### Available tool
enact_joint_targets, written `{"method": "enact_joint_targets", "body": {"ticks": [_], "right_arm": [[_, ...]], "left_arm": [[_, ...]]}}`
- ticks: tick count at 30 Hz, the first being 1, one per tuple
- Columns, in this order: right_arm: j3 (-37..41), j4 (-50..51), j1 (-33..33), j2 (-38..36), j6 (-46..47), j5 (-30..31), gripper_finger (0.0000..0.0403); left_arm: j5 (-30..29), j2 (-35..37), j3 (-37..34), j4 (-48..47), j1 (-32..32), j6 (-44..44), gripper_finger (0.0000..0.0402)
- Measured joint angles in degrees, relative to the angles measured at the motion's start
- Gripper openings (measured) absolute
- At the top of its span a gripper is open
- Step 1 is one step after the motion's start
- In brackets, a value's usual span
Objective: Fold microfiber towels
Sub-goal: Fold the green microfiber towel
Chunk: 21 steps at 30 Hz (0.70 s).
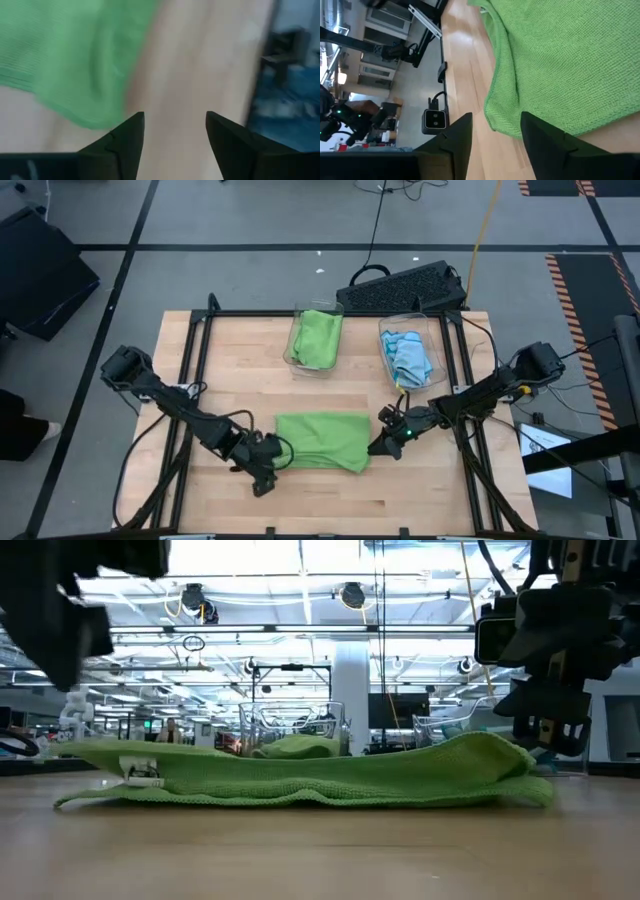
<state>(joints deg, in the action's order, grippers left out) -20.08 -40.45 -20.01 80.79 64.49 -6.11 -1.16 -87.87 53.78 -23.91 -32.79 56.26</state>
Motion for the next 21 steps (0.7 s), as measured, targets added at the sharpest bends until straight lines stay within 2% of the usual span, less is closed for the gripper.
{"method": "enact_joint_targets", "body": {"ticks": [2, 5, 8, 13, 15, 21], "right_arm": [[0.0, 0.0, 0.0, 0.0, 0.4, 0.0, 0.0159], [0.0, 0.2, 0.0, 0.0, 1.0, 0.0, 0.0159], [0.0, 0.4, 0.4, 0.0, 4.1, -0.1, 0.0159], [0.0, -1.1, 1.8, 0.0, 9.2, 0.0, 0.0158], [-0.2, -1.7, 2.3, 0.0, 10.4, 0.0, 0.0158], [-2.6, 0.4, 2.6, 0.0, 9.9, 0.0, 0.0157]], "left_arm": [[2.4, 1.1, 0.0, 0.7, -0.6, 0.8, 0.0215], [1.6, 3.4, 0.0, 1.0, -1.2, 3.0, 0.0214], [-3.4, 6.0, 0.0, -0.3, -1.3, 5.1, 0.0205], [-16.5, 8.0, 0.0, -0.8, -0.2, 8.7, 0.0176], [-18.9, 7.6, 0.0, -0.7, 0.5, 8.8, 0.0161], [-13.7, 1.2, 0.0, 1.1, 1.2, 5.6, 0.0120]]}}
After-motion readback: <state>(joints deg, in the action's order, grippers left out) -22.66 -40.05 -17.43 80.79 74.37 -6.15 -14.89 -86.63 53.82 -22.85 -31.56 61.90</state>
